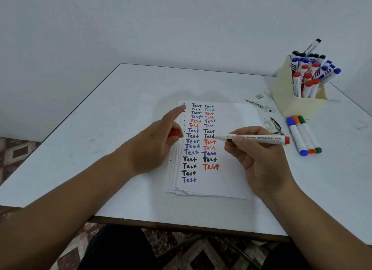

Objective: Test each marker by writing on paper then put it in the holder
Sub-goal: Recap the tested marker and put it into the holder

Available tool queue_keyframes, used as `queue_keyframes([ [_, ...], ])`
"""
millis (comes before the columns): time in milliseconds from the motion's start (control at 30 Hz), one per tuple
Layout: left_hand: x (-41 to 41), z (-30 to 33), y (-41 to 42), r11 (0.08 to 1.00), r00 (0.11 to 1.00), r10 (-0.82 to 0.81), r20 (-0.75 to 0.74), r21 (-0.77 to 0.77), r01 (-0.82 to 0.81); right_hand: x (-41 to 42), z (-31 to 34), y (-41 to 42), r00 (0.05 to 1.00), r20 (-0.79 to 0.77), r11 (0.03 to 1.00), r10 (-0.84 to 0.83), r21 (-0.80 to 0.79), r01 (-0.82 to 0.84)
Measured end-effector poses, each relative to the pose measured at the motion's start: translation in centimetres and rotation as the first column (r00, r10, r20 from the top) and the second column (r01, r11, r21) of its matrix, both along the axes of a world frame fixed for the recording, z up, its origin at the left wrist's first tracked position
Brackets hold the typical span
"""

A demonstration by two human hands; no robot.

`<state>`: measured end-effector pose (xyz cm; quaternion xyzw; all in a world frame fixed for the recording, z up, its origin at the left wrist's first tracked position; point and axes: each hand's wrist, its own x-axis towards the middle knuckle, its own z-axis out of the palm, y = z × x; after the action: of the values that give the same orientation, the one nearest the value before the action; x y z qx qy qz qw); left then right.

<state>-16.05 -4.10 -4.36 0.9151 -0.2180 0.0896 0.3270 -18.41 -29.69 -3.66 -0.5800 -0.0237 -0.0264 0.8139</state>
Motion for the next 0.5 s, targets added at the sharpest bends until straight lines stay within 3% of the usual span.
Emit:
queue_keyframes([
  [100, -0.2, 0.5, -0.6, 0.999, 0.998, -0.03, 0.046, 0.013, 0.03, -0.2, 0.2, -0.1, 0.998, 0.027, 0.996, 0.051, 0.077, -0.053],
  [500, -0.8, 1.2, -1.5, 0.997, 0.996, -0.081, 0.038, 0.016, 0.08, -0.6, 0.4, 0.4, 0.994, 0.055, 0.994, 0.096, -0.065, -0.092],
])
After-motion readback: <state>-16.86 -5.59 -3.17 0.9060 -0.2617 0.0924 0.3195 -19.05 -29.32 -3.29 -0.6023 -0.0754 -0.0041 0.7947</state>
